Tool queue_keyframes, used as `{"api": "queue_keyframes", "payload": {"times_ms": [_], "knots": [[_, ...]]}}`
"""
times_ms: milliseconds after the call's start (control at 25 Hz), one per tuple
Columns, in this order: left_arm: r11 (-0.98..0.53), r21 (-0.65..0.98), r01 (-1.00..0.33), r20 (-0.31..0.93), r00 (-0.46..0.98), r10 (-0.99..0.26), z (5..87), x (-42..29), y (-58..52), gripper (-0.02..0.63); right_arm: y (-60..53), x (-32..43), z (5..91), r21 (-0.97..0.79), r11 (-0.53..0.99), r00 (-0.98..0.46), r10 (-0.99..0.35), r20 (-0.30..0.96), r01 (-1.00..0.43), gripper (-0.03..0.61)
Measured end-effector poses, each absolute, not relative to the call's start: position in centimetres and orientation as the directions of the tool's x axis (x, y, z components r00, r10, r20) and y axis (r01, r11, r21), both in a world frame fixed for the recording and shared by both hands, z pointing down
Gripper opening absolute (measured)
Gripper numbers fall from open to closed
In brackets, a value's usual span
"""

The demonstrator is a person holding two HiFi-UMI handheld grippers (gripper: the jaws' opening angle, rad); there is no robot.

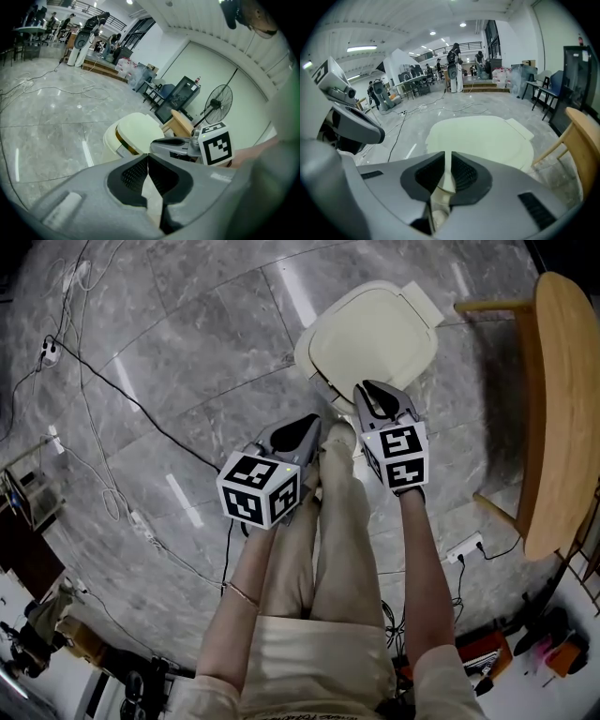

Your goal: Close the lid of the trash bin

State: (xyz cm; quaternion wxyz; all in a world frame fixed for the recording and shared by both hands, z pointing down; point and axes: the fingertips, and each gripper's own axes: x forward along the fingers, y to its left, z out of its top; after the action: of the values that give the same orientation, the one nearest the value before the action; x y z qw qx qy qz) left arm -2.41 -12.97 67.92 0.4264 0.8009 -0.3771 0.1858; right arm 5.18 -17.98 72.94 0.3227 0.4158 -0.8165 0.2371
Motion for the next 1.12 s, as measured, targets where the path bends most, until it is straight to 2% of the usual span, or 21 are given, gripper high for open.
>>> {"api": "queue_keyframes", "payload": {"times_ms": [320, 1120], "knots": [[-0.329, 0.544, -0.772, 0.614, 0.634, -0.471, 69.1, -2.4, -13.8, 0.023, -18.0, 5.0, 74.6, -0.121, 0.526, -0.436, -0.532, 0.726, -0.842, 0.006], [-0.306, 0.538, -0.786, 0.616, 0.614, -0.494, 70.1, -2.7, -14.3, 0.023, -18.0, 4.8, 75.1, -0.123, 0.523, -0.44, -0.542, 0.716, -0.844, 0.006]]}}
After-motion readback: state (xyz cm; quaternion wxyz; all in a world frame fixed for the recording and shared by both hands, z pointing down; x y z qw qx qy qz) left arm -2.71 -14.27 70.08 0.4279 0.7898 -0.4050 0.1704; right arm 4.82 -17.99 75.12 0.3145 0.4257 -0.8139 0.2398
